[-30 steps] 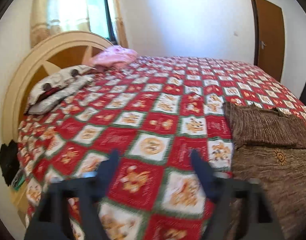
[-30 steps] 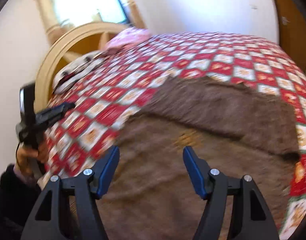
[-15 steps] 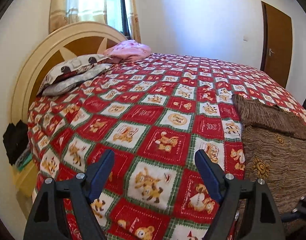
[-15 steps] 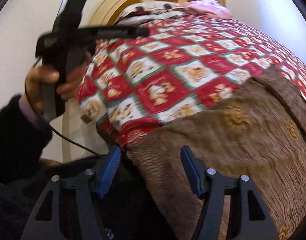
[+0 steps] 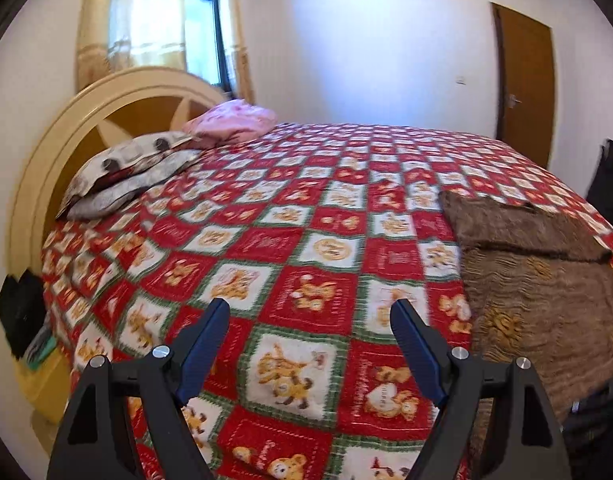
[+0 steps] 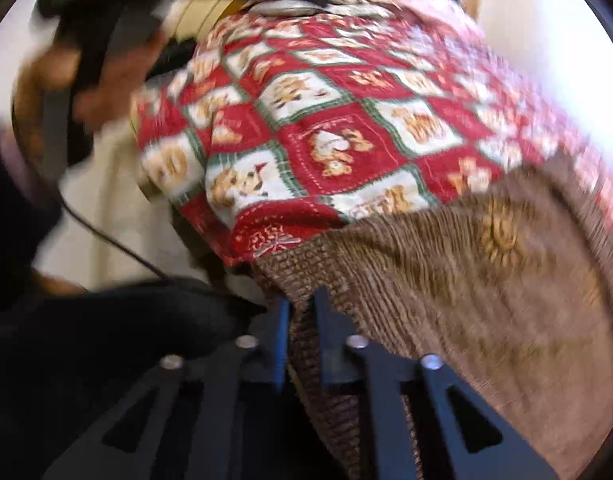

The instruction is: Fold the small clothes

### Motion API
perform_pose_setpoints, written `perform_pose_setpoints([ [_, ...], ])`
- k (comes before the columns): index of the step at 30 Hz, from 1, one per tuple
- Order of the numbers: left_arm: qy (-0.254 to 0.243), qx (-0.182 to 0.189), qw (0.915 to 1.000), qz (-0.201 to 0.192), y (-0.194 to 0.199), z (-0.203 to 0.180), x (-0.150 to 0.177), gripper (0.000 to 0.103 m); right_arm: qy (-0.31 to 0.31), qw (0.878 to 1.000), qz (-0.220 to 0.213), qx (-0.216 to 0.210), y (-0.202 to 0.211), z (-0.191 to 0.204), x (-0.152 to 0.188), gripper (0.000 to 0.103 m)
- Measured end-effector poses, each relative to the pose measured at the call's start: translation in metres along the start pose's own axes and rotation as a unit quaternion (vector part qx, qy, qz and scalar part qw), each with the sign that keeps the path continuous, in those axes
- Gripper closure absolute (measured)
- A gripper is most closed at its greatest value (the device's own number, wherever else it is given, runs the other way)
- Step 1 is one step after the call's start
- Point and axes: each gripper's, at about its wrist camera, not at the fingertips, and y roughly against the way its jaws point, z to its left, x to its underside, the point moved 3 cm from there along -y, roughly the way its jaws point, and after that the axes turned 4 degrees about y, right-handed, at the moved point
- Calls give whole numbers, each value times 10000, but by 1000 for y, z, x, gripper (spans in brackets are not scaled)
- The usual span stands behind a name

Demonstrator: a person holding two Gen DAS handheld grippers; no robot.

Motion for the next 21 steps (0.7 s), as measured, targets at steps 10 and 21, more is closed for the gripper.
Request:
perform_pose_setpoints([
  [10, -1053, 1954, 9749, -177, 4, -59, -2, 20, -2359, 9581, -1184, -1110, 70, -113, 19, 96],
  [21, -2780, 2750, 9203, -81, 10, -105, 2, 20, -2342, 9612, -949, -1107, 54, -121, 22, 58],
])
